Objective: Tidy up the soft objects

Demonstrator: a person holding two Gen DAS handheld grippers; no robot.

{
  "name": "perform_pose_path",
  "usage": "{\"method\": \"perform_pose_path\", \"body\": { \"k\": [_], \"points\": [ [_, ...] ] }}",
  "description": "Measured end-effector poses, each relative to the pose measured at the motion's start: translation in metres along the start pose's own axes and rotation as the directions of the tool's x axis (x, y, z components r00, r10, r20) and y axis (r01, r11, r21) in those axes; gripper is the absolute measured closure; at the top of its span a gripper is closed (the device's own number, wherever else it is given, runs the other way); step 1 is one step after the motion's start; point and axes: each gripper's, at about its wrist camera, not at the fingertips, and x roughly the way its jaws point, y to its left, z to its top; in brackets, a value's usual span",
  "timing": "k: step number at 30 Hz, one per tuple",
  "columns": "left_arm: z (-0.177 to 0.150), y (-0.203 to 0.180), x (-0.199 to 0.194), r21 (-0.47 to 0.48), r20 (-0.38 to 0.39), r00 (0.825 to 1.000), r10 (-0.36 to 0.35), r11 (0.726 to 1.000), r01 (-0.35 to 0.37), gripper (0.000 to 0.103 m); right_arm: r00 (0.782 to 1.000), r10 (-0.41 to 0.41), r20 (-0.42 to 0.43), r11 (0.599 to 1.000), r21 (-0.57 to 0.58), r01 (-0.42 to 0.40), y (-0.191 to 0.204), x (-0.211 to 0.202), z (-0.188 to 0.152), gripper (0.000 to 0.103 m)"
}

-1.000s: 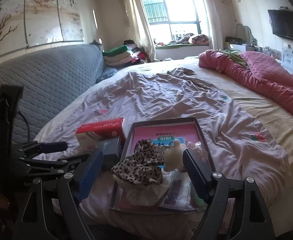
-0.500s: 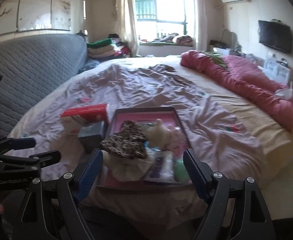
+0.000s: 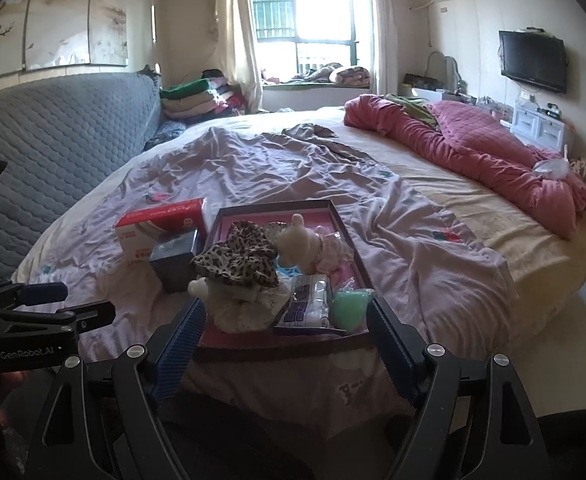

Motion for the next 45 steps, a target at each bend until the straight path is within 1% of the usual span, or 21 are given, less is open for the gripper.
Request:
{"method": "perform_pose_path", "body": {
  "k": [4, 7, 13, 20, 25, 28, 32, 45],
  "points": [
    [-0.002, 0.0, 0.0, -0.004, 0.002, 1.0, 0.003, 1.0, -0.003, 0.025, 1.0, 0.01, -0.008, 1.0, -0.002, -0.01, 0.002, 0.001, 0.0, 0.02],
    [-0.003, -0.001, 0.0, 0.001, 0.0, 1.0, 0.008, 1.0, -0.008, 0.025, 0.999, 0.036, -0.017, 0.999, 0.003, -0.036, 0.006, 0.004, -0.002, 0.02],
    [-0.005, -0.004, 0.004, 0.003, -0.006, 1.0, 0.009, 1.0, -0.009, 0.025, 0.998, 0.06, -0.036, 0.998, 0.0, -0.06, 0.011, 0.009, -0.008, 0.019],
    [-0.007, -0.007, 0.003, 0.009, -0.006, 1.0, 0.006, 1.0, -0.006, 0.025, 0.997, 0.062, -0.042, 0.998, 0.023, -0.061, 0.007, 0.011, -0.008, 0.019],
    [-0.007, -0.007, 0.003, 0.008, -0.009, 1.0, 0.009, 1.0, -0.009, 0.025, 0.998, 0.063, -0.031, 0.998, 0.014, -0.063, 0.007, 0.011, -0.008, 0.019],
    [-0.007, -0.007, 0.003, 0.003, -0.013, 1.0, 0.014, 1.0, -0.014, 0.025, 0.997, 0.073, -0.04, 0.997, 0.021, -0.072, 0.007, 0.013, -0.009, 0.019],
    [-0.009, -0.006, 0.004, 0.003, -0.022, 1.0, 0.014, 1.0, -0.014, 0.025, 0.996, 0.069, -0.048, 0.997, 0.022, -0.068, 0.007, 0.015, -0.009, 0.019],
    [-0.009, -0.007, 0.005, 0.005, -0.022, 1.0, 0.016, 1.0, -0.015, 0.025, 0.998, 0.056, -0.031, 0.998, 0.006, -0.055, 0.01, 0.013, -0.007, 0.019]
  ]
}}
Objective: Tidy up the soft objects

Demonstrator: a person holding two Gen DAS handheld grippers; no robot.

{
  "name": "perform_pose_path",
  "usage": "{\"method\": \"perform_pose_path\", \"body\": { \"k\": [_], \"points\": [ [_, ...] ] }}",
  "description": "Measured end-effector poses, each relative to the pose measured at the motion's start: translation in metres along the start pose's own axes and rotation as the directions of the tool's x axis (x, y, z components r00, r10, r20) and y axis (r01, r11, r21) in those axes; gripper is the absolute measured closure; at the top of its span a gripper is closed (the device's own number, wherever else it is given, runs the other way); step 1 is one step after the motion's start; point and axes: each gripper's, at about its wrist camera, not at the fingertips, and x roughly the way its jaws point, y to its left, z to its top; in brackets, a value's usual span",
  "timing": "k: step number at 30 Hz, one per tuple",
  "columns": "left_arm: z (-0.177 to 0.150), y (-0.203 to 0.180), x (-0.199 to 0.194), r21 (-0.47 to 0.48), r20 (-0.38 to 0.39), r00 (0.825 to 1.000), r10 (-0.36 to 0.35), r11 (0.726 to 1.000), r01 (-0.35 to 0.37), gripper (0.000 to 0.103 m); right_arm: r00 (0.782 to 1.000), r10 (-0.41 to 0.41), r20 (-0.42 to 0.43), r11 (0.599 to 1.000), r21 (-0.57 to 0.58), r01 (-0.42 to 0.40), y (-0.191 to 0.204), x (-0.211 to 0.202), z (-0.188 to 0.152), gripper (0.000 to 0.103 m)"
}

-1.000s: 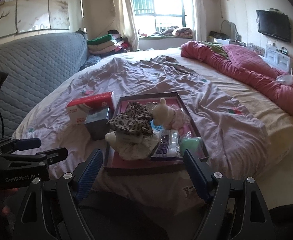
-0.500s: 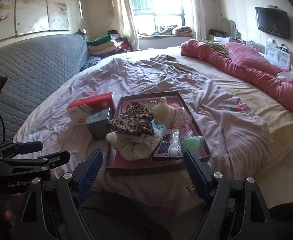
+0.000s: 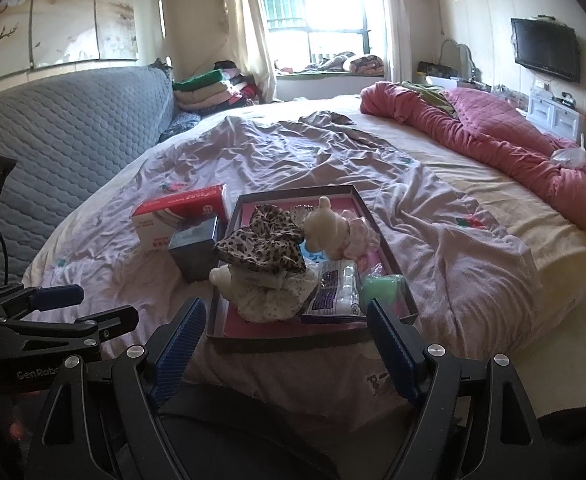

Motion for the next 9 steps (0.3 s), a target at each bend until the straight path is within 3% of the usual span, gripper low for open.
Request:
{"method": "perform_pose_path", "body": {
  "k": [9],
  "points": [
    [-0.0019, 0.0037, 0.0055, -0.019, 0.0, 1.0, 0.006, 1.0, -0.006, 0.025, 1.0, 0.001, 0.007, 1.0, -0.005, -0.001, 0.0006, -0.0006, 0.0014, 0.019]
  ]
}}
